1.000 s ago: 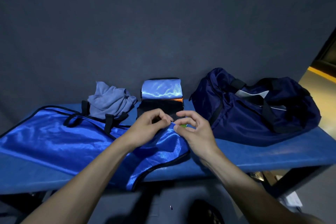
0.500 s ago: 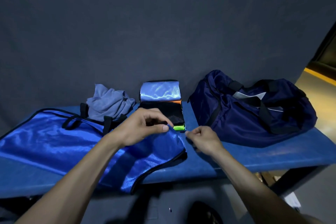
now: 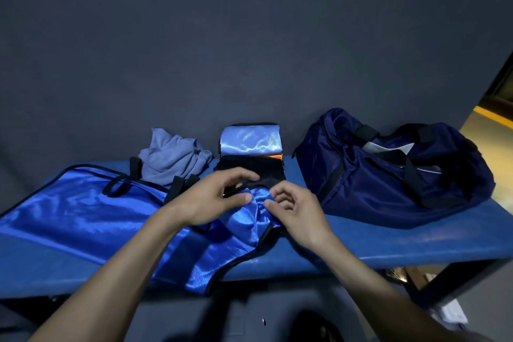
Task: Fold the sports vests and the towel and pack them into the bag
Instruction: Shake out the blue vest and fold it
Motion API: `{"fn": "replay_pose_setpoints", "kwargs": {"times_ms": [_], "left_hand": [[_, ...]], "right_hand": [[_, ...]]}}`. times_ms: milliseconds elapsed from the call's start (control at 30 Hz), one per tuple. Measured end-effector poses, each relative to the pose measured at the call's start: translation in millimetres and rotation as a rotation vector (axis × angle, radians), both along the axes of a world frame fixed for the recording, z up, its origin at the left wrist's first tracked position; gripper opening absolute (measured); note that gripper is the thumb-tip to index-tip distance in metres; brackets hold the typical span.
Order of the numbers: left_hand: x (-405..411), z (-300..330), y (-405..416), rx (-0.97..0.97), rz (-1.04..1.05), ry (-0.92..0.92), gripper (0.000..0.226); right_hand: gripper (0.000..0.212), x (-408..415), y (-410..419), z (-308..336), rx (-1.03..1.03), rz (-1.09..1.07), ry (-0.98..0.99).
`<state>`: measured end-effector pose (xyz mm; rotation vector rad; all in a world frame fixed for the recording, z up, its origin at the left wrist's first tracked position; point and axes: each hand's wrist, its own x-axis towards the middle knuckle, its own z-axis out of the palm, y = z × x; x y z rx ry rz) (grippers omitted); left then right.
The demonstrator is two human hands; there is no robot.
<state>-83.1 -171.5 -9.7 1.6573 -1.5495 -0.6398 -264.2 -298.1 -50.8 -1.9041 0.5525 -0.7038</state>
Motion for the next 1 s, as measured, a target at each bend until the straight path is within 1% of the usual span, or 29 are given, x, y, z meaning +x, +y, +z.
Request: {"fn": "replay_pose_setpoints", "kwargs": {"times_ms": [33,67,100,167,200,233,300,367,433,533,567,633,700,767,800,833,867,900,1000], "left_hand": [[-2.0,-0.6,-0.1,0.001,0.007,-0.019,0.038],[-3.6,-1.3,0.5,0.007,0.01,-0.041,0.039],[-4.6,-1.2,0.7,0.009,0.01,-0.066,0.034],[-3.2,-1.3,1.9,-0.006,0.025,-0.126,0.008],[-2.2,-1.2,2.6,-0.026,0.039,-0.138,0.007],[-2.1,0.0,3.7,-0.048,0.046,-0.114,0.012],[0.3,2.6,5.7,-0.084,0.053,-0.001,0.013],[2.7,5.5,8.8,-0.073,0.059,0.123,0.012],[5.9,6.2,11.3,0.009,0.05,0.191,0.013],[3.5,3.0,12.0,0.126,0.043,0.254,0.025],[0.9,2.7,11.4,0.12,0.063,0.297,0.024],[-1.6,2.1,7.9,0.048,0.119,0.411,0.017],[-2.8,1.7,6.3,-0.021,0.128,0.448,0.014],[-4.5,0.3,5.7,-0.05,0.11,0.377,0.013],[-6.8,0.5,5.3,-0.063,0.098,0.341,0.013],[-9.1,0.4,4.6,-0.071,0.077,0.313,0.013],[-11.1,1.1,3.7,-0.073,0.068,0.294,0.013],[-11.6,1.4,2.9,-0.068,0.052,0.273,0.013],[-12.1,2.4,2.3,-0.036,-0.035,0.206,0.012]], "right_hand": [[0.013,-0.3,3.2,1.7,-0.069,0.0,-0.008],[0.013,-0.3,5.5,2.6,-0.109,0.002,-0.019],[0.013,-0.5,7.3,3.9,-0.131,0.007,-0.029],[0.015,-0.5,10.4,5.7,-0.17,0.014,-0.044],[0.015,-0.2,11.1,5.8,-0.171,0.019,-0.046],[0.015,-0.2,10.7,5.5,-0.15,0.03,-0.038],[0.018,-1.3,8.3,3.1,-0.117,0.037,0.034],[0.016,-2.6,6.5,0.9,-0.157,0.025,0.113],[0.012,-3.8,6.8,0.9,-0.171,0.009,0.119],[0.012,-4.8,9.1,5.9,-0.18,0.034,0.081],[0.013,-5.2,9.6,6.6,-0.194,0.05,0.084],[0.014,-7.0,10.0,4.7,-0.204,0.09,0.117],[0.014,-8.6,10.6,0.8,-0.139,0.168,0.164],[0.016,-9.4,12.2,-1.0,-0.029,0.28,0.164],[0.013,-9.8,12.9,-0.4,0.037,0.332,0.146],[0.015,-10.7,14.2,2.7,0.107,0.373,0.134],[0.022,-10.5,14.4,5.3,0.175,0.399,0.126],[0.025,-9.9,15.0,8.4,0.237,0.4,0.123],[0.022,-5.6,15.8,13.1,0.375,0.323,0.076]]}}
